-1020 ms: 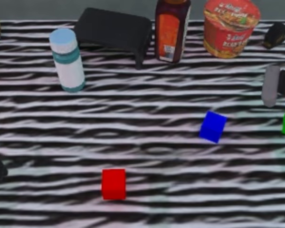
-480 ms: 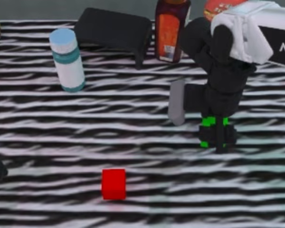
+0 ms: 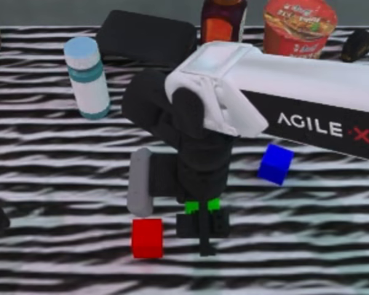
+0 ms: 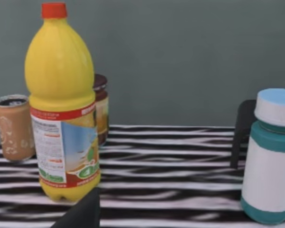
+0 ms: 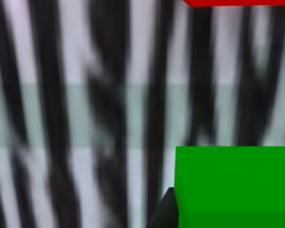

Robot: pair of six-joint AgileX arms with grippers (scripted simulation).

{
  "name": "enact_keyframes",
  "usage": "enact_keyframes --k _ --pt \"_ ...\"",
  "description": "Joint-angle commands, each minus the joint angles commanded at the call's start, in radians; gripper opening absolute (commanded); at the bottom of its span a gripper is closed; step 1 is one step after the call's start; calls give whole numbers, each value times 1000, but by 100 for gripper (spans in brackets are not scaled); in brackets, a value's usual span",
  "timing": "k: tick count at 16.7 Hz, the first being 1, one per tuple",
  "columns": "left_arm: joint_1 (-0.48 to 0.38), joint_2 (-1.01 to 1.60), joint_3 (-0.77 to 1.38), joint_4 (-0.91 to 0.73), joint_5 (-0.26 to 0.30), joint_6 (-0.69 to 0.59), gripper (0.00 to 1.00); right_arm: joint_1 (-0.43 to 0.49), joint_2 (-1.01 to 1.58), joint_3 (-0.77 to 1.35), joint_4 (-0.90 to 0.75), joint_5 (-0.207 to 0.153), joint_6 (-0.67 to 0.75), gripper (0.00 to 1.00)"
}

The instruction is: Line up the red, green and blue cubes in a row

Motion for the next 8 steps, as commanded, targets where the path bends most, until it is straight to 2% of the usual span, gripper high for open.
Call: enact_keyframes --k 5,8 --pt "0 0 0 0 0 0 100 -3 -3 -6 4 -1 0 0" --pt "0 0 0 0 0 0 100 -3 15 -57 76 0 2 0"
